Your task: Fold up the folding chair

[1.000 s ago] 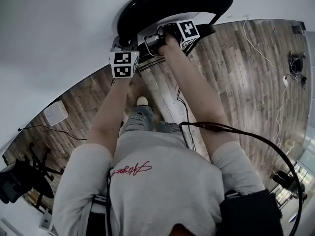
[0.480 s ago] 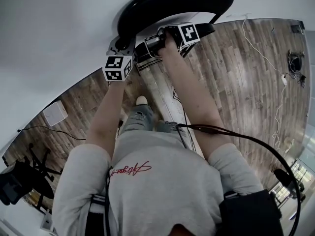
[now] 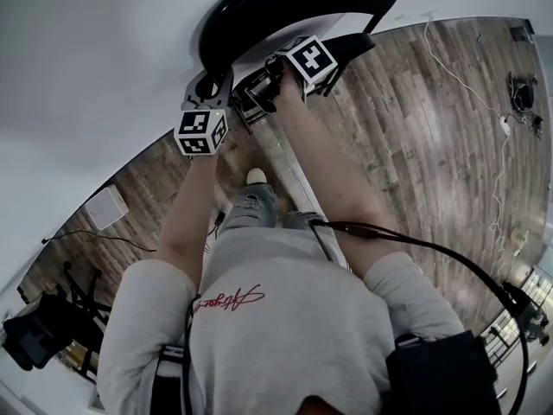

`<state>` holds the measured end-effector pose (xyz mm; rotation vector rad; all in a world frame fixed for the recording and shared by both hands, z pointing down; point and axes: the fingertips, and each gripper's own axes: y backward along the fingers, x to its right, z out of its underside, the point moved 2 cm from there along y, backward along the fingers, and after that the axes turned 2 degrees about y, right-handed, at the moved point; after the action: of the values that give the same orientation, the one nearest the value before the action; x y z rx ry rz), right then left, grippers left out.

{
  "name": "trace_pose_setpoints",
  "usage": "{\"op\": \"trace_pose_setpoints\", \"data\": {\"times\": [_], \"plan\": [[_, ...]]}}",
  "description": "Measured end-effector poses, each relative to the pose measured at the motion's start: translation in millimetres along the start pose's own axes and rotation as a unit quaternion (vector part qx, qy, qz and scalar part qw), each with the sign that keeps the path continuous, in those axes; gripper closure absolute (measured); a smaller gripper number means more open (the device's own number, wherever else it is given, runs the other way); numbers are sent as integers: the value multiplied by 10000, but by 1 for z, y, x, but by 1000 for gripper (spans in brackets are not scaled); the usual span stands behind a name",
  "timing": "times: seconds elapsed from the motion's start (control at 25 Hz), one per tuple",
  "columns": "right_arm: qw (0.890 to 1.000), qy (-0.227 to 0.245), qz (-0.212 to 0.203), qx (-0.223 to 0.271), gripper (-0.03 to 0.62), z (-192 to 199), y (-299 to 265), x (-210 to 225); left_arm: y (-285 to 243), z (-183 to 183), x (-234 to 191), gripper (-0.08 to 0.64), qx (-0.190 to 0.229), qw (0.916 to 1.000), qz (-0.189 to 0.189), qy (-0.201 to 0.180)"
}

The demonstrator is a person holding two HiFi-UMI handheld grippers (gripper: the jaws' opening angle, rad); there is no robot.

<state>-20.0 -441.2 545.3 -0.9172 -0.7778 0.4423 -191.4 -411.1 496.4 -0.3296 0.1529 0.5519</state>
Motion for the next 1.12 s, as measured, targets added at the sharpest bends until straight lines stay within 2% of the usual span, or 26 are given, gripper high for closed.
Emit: {"op": "trace_pose_setpoints", "data": {"times": [0.12, 0.32, 0.4, 0.48, 0.64, 0.8, 0.96, 1.12], "plan": [[9996, -136, -147, 203, 410, -4, 1, 2, 1, -1, 1, 485, -4, 10000, 73, -33], [9984, 398, -149, 382, 394, -4, 5, -4, 6, -1, -2, 460, 84, 9999, 126, 27], [9984, 378, -235, 356, 387, -3, 8, -4, 9, -1, 0, 454, 59, 9997, 236, -22], [9989, 272, -235, 302, 380, -3, 10, -1, 10, 4, 3, 418, -20, 9996, 291, 23], [10000, -23, -3, 14, 371, 4, 10, 8, 23, 16, 1, 370, -116, 9998, 132, 97], [9980, -497, 141, -366, 357, 11, 16, 15, 41, 19, -4, 365, -83, 9996, -111, 230], [9997, -204, 83, -86, 359, -1, 29, 8, 54, 17, -4, 365, -25, 9993, -248, 263], [9995, -251, -42, 159, 359, -14, 45, 8, 59, 16, -5, 365, 36, 9987, -354, 376]]}}
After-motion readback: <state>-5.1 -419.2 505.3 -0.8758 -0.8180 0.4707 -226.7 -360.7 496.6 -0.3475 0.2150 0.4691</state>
